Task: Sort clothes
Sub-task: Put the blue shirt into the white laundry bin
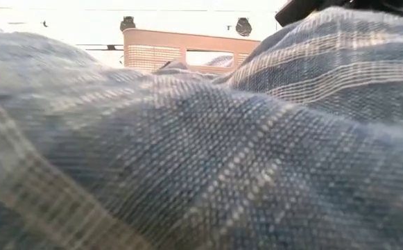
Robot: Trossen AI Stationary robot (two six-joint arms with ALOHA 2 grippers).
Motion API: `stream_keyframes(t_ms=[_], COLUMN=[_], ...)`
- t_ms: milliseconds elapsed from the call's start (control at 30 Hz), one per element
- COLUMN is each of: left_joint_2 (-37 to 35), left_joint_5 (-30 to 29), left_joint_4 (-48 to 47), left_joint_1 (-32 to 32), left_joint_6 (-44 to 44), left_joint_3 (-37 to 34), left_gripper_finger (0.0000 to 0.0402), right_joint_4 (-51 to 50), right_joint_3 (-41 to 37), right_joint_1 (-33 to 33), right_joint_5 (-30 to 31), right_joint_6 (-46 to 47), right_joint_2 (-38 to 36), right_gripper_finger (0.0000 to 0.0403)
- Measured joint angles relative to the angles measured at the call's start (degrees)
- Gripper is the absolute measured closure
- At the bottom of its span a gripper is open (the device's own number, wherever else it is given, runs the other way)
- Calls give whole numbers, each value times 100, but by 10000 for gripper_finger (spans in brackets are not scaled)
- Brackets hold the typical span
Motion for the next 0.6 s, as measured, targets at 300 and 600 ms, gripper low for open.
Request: stream_keyframes(t_ms=[300,600], left_joint_2=[0,204], left_joint_5=[-33,-33], left_joint_4=[134,1507], left_joint_1=[-26,42], left_joint_6=[-6,745], left_joint_3=[0,-98], left_gripper_finger=[185,185], right_joint_4=[-1153,-877], right_joint_3=[-5,-2], right_joint_1=[-3,125], right_joint_5=[1164,1484], right_joint_6=[-151,-495], right_joint_2=[-1152,-1938], right_gripper_finger=[395,395])
